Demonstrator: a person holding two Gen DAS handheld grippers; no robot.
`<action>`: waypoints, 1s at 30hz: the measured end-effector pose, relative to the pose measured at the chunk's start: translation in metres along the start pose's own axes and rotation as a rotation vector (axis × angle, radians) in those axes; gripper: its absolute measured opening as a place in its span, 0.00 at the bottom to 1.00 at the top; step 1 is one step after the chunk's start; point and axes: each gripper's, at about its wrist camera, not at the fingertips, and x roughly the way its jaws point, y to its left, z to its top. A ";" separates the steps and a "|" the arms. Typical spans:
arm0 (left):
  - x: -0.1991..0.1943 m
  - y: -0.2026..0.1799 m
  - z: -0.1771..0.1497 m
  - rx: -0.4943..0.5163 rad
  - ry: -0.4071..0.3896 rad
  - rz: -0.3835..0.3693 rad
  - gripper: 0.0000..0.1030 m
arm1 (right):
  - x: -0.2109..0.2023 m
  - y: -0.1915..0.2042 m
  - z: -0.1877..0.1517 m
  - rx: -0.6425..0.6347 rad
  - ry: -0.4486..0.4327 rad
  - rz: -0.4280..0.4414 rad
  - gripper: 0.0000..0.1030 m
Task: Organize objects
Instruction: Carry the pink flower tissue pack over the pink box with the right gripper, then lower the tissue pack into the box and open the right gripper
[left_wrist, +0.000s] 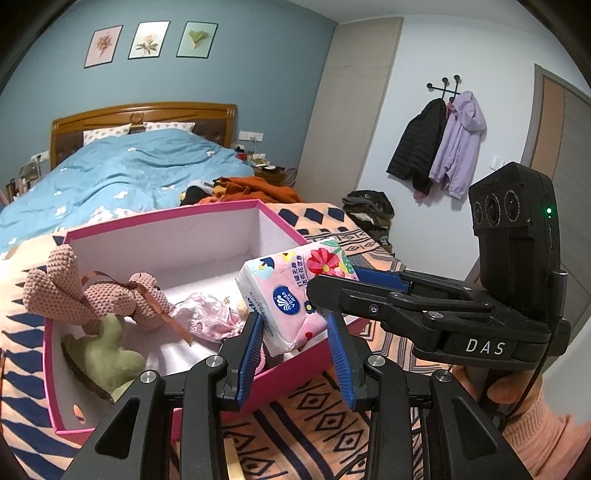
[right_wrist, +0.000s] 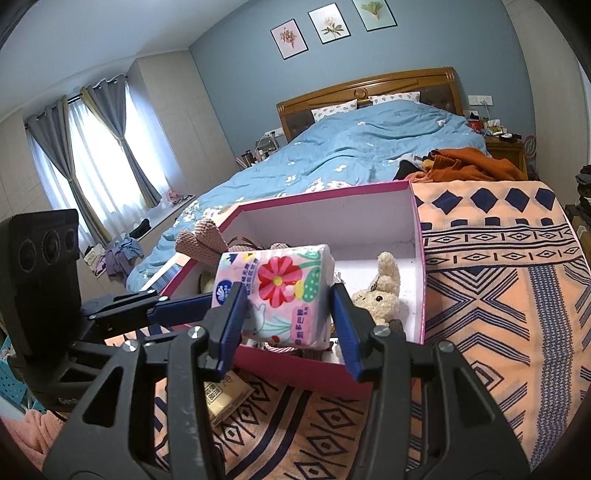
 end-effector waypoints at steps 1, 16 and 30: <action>0.001 0.001 0.000 -0.002 0.002 0.000 0.35 | 0.001 0.000 0.000 -0.001 0.003 -0.001 0.48; 0.011 0.007 0.002 -0.012 0.023 0.013 0.35 | 0.013 -0.005 0.002 0.007 0.021 -0.010 0.48; 0.024 0.013 0.000 -0.025 0.051 0.026 0.35 | 0.026 -0.013 0.002 0.017 0.044 -0.025 0.48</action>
